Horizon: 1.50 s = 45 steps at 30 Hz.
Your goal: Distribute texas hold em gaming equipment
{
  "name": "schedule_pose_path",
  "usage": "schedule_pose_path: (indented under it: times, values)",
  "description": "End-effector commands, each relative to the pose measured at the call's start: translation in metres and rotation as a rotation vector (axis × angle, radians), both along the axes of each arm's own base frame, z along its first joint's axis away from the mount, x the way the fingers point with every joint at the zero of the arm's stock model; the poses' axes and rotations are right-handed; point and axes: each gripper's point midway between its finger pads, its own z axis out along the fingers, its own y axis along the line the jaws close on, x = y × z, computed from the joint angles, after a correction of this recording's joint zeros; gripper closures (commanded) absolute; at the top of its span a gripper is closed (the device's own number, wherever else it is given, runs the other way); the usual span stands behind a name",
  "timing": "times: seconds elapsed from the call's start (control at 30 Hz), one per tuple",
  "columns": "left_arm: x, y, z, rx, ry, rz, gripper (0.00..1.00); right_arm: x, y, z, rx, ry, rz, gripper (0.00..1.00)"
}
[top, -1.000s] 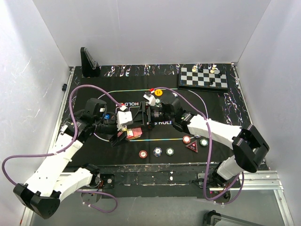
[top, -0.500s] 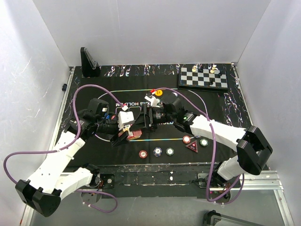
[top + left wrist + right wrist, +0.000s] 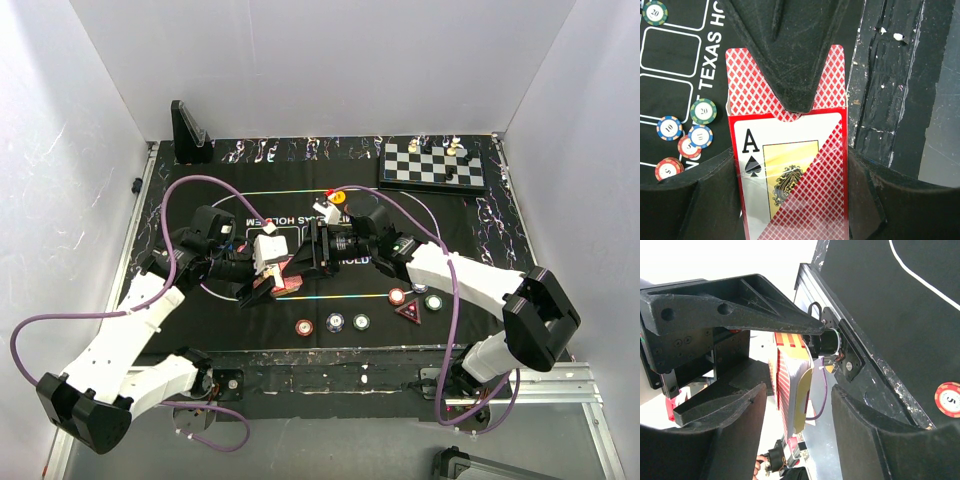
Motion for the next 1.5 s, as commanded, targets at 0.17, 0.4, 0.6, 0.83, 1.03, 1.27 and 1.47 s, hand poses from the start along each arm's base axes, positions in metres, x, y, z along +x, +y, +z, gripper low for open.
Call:
schedule_pose_path:
  times: [0.17,0.4,0.6,0.83,1.03,1.27,1.47]
  values:
    - [0.003,-0.008,0.025,-0.061,-0.058,-0.028,0.54,-0.002,0.0,0.01,0.034,-0.019,0.027,0.43]
    - [0.001,-0.008,0.025,-0.069,-0.059,-0.026,0.57,0.0,-0.008,0.008,0.03,-0.017,0.001,0.48]
    - [0.002,-0.01,0.025,-0.075,-0.056,-0.025,0.59,0.001,-0.014,0.005,0.027,-0.009,-0.013,0.53]
    - [0.0,-0.01,0.028,-0.087,-0.056,-0.019,0.6,0.004,-0.02,0.005,0.025,-0.007,-0.035,0.54]
    - [-0.001,-0.012,0.029,-0.102,-0.052,-0.015,0.6,0.008,-0.028,0.005,0.021,-0.009,-0.057,0.56]
    - [0.0,-0.012,0.03,-0.111,-0.055,-0.01,0.59,0.011,-0.036,0.002,0.008,-0.009,-0.077,0.57]
    - [-0.002,-0.014,0.024,-0.112,-0.028,-0.013,0.52,0.011,-0.032,0.022,0.042,-0.052,-0.071,0.31]
